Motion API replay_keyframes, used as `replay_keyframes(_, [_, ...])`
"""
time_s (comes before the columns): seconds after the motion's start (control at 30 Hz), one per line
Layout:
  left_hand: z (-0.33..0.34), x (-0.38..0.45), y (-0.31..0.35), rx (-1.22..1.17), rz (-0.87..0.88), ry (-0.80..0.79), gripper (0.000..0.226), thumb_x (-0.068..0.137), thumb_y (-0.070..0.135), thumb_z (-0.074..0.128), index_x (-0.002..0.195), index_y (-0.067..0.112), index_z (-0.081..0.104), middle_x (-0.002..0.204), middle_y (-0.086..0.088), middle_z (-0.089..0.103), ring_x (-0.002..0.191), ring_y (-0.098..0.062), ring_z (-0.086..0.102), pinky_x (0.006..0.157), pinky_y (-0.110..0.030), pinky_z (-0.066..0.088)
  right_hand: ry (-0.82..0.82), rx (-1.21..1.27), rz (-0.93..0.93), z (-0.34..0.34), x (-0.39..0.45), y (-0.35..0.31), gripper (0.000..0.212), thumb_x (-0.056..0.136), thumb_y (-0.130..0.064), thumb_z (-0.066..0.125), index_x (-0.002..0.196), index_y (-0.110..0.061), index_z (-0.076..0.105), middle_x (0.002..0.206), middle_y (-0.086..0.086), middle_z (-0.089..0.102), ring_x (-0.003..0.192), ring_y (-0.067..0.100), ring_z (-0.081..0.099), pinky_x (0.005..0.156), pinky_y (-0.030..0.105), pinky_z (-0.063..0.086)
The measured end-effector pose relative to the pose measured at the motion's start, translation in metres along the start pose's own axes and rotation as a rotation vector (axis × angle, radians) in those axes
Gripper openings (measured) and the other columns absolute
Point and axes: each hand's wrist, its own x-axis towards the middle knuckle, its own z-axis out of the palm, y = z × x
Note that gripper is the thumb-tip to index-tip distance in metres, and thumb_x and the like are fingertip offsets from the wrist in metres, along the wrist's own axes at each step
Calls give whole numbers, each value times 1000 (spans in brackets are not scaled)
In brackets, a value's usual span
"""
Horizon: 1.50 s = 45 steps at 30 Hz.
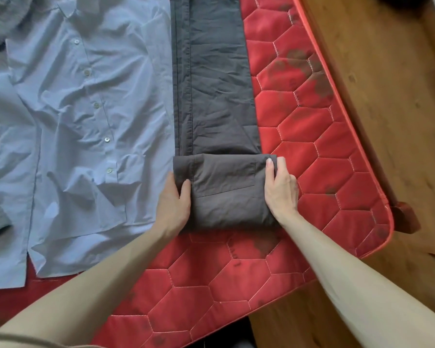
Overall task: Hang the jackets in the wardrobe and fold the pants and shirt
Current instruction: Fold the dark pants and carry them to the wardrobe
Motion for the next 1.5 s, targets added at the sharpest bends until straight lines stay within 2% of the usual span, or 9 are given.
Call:
replay_keyframes(0.07, [5, -3, -1, 154, -20, 60, 32, 108, 31, 50, 132, 11, 48, 114, -14, 71, 108, -38, 64, 81, -37, 42, 27, -84, -16, -1, -2, 1, 30, 111, -43, 38, 106, -15, 48, 83, 27, 70, 81, 52, 65, 64, 45, 32])
replay_keyframes(0.17, [5, -10, 3, 291, 19, 156, 37, 105, 34, 53, 131, 11, 40, 114, -18, 67, 101, -43, 65, 79, -47, 45, 33, -93, -63, -2, -7, 0, 29, 110, -38, 43, 117, -13, 55, 101, 20, 72, 94, 46, 66, 70, 46, 39])
replay_keyframes(0.3, [-1, -15, -3, 596, 494, 254, 55, 100, 24, 61, 149, 6, 42, 144, -19, 46, 129, -39, 46, 109, -51, 38, 166, -154, -210, -7, -20, 1, 57, 108, -33, 49, 158, -7, 39, 152, 15, 48, 139, 32, 47, 111, 45, 41])
replay_keyframes(0.47, [-1, -17, -21, 878, 906, -217, 81, 88, 33, 59, 163, 15, 34, 171, -14, 25, 160, -33, 19, 128, -55, 20, -122, -277, -597, -2, -46, 30, 70, 106, -57, 39, 166, -23, 23, 175, 1, 12, 162, 23, 9, 129, 50, 15])
replay_keyframes(0.7, [1, -15, -23, 1026, 868, -411, 122, 57, 42, 61, 167, 13, 18, 174, -20, 1, 161, -43, -1, 127, -63, 12, -282, -326, -551, 4, -49, 40, 87, 96, -73, 43, 167, -34, 13, 176, -5, 2, 162, 22, -1, 129, 50, 8])
replay_keyframes(0.83, [7, -21, -17, 1153, 840, -385, 120, 54, 19, 66, 165, 6, 22, 171, -29, 3, 158, -51, 0, 123, -70, 17, -380, -344, -734, -9, -42, 51, 114, 76, -81, 63, 167, -32, 15, 176, 6, 0, 162, 33, -3, 127, 61, 16])
replay_keyframes(1.07, [10, -39, -4, 1046, 683, -389, 98, 66, 10, 32, 164, 6, 28, 171, -26, 12, 159, -48, 6, 123, -68, 22, -483, -409, -910, -38, -25, 55, 113, 69, -57, 71, 166, -27, 23, 175, 11, 7, 161, 36, 0, 128, 52, 16])
replay_keyframes(1.3, [-10, -41, 26, 879, 498, -625, 106, 71, 16, 44, 168, 19, 1, 175, -6, -11, 160, -28, -21, 130, -46, -11, -580, -460, -787, -59, -40, 46, 104, 70, -37, 72, 164, -32, 27, 175, -2, 13, 162, 23, 7, 129, 49, 16])
replay_keyframes(1.5, [-35, -44, 76, 696, 323, -847, 78, 84, 7, 48, 160, 18, 34, 167, -10, 34, 156, -28, 26, 127, -33, 17, -492, -5, -639, -90, -54, 41, 67, 72, -2, 87, 135, -14, 68, 141, -5, 66, 137, 14, 58, 118, 49, 40])
